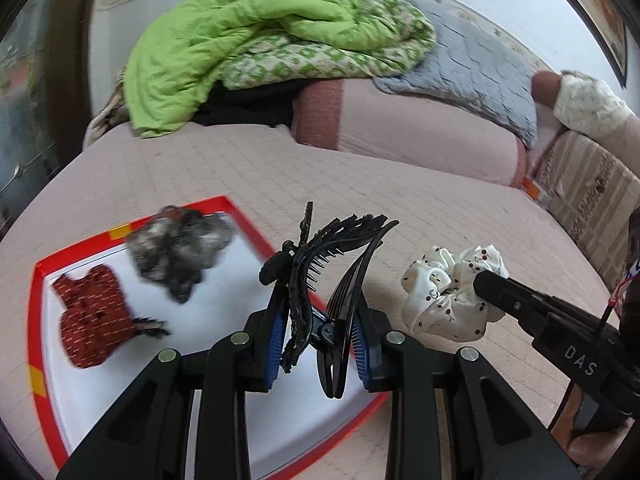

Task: Organize jewelry
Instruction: 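Carry the claw clips and white scrunchie over the tray with both tools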

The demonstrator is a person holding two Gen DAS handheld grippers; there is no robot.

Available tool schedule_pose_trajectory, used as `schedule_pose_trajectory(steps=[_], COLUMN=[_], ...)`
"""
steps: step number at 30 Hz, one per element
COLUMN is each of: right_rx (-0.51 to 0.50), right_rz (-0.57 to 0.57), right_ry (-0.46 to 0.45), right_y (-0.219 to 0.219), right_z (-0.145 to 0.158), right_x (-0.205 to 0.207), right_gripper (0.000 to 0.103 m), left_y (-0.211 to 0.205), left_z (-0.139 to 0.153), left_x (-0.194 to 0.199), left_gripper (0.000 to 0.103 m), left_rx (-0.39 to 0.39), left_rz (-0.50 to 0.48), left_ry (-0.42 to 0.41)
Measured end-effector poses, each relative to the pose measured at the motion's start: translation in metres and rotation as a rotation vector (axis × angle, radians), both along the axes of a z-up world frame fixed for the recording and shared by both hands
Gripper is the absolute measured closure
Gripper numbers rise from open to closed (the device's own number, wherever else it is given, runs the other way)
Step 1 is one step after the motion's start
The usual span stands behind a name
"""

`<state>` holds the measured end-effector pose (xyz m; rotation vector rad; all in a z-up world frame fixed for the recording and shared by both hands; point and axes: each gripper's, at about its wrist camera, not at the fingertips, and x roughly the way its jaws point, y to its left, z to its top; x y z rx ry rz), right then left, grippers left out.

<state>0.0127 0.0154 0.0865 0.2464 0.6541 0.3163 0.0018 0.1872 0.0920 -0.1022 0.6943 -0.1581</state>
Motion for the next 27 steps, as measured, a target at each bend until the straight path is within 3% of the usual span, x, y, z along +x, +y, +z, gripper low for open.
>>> schedule_pose_trajectory(steps=[8,14,27], right_rx=[-0.001,0.025,0.023], right_rz=[0.081,0.162,0.22], right_ry=[-0.024,-0.033,0.028], right_y=[0.046,0.089,0.128], right_z=[0.001,0.006,-0.011], right_x=[0.002,0.009,0.046], right_gripper=[0.092,0.091,0.09], left_y=[0.061,0.099,0.117], left_z=[-0.001,-0.006,-0.022], left_x=[-0.017,-0.027,-0.008], left_gripper=[0.075,0.075,0.075], left_rx=[-0.041,-0.016,0.027], left_rz=[0.16,0.273,0.339], left_ry=[0.012,0.027,0.078])
